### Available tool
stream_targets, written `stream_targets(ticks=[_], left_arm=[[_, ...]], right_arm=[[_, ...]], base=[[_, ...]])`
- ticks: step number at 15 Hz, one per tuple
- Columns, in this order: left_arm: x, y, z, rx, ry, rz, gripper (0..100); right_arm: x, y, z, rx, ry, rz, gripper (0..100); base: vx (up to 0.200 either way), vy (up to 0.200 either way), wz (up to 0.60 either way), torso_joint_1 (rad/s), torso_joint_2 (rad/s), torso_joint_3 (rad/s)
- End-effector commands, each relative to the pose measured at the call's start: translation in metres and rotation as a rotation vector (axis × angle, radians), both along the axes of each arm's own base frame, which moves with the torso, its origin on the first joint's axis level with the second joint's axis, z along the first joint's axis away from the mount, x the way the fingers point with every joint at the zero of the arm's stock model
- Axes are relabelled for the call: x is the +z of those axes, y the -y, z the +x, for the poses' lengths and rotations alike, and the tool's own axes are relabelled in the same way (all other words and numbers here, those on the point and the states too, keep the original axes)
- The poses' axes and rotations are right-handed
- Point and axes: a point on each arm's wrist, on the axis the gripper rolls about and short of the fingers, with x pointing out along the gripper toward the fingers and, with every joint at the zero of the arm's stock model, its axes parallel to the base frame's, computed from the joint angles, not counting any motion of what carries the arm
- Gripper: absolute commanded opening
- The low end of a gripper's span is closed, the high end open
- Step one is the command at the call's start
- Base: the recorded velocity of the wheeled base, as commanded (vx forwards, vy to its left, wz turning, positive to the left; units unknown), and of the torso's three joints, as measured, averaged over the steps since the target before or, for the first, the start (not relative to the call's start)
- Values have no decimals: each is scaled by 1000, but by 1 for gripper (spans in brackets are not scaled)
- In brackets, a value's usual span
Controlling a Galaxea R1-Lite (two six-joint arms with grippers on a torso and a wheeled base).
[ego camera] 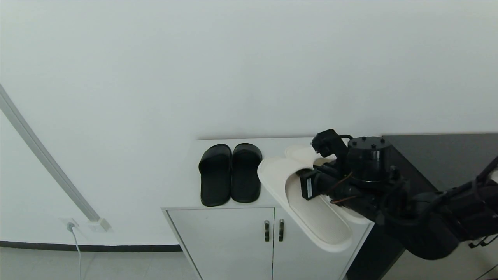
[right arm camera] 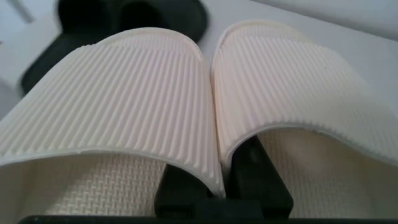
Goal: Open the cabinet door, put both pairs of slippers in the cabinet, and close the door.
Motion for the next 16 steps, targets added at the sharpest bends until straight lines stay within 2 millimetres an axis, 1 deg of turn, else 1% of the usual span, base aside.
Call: stream_targets(ticks=[1, 2, 4, 6, 12, 16], left_arm=[[0, 0, 0, 1, 0, 0, 0], [0, 0, 0, 1, 1, 0, 0], [0, 0, 0, 1, 0, 0, 0], [0, 0, 0, 1, 1, -2, 0], [0, 0, 0, 1, 1, -2, 0], [0, 0, 0, 1, 0, -2, 0]], right_arm=[[14, 22, -32, 131, 12, 19, 0], [17, 32, -47, 242, -1, 31, 0], [14, 42, -63, 320, -43, 22, 0], [9, 44, -66, 346, -68, 14, 0], [5, 44, -66, 346, -81, 7, 0], [5, 44, -66, 343, -82, 5, 0]], base=[[0, 0, 0, 0, 0, 0], [0, 0, 0, 0, 0, 0], [0, 0, 0, 0, 0, 0], [0, 0, 0, 0, 0, 0], [0, 0, 0, 0, 0, 0], [-200, 0, 0, 8, 1, 1]])
